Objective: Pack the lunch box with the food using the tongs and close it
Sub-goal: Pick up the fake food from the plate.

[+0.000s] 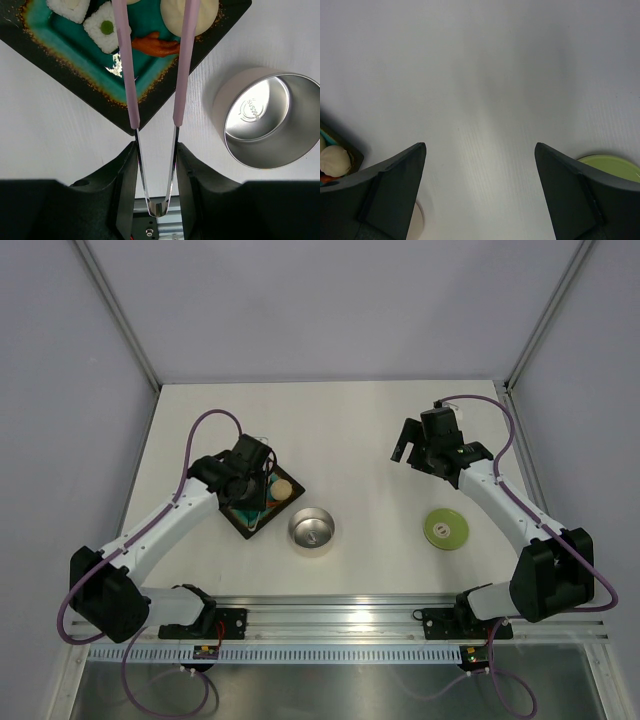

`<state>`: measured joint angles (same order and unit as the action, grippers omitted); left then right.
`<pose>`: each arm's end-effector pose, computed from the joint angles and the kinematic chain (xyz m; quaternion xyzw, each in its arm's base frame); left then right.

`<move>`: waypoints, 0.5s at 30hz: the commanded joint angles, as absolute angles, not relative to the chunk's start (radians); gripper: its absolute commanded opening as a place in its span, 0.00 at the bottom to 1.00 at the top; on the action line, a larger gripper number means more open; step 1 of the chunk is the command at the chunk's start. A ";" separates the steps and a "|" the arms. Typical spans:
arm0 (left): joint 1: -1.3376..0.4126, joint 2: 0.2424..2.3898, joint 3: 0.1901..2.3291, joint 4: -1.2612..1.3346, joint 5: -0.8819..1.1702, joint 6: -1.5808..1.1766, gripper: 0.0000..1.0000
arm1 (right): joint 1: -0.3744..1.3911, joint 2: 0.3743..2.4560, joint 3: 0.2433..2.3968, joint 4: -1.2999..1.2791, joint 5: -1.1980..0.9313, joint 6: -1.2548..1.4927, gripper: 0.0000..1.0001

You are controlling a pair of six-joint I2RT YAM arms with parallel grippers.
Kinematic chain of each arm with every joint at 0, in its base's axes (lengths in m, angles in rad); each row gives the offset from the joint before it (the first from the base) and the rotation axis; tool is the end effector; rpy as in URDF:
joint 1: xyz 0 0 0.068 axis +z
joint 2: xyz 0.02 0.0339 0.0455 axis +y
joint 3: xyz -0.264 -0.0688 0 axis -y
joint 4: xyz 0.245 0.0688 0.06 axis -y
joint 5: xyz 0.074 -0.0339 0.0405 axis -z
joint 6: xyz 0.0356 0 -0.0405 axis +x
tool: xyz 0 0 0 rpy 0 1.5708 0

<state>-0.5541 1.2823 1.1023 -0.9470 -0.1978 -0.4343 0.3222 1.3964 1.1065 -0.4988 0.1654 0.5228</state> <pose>0.2107 -0.1221 0.2834 0.0364 0.9703 -0.0191 0.2385 0.2893 0.0904 0.2835 0.1236 0.9136 0.0861 0.3778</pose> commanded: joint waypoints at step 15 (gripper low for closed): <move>-0.543 1.289 1.089 -0.881 -0.140 -0.443 0.41 | 0.325 1.385 1.121 -0.488 0.169 0.515 0.98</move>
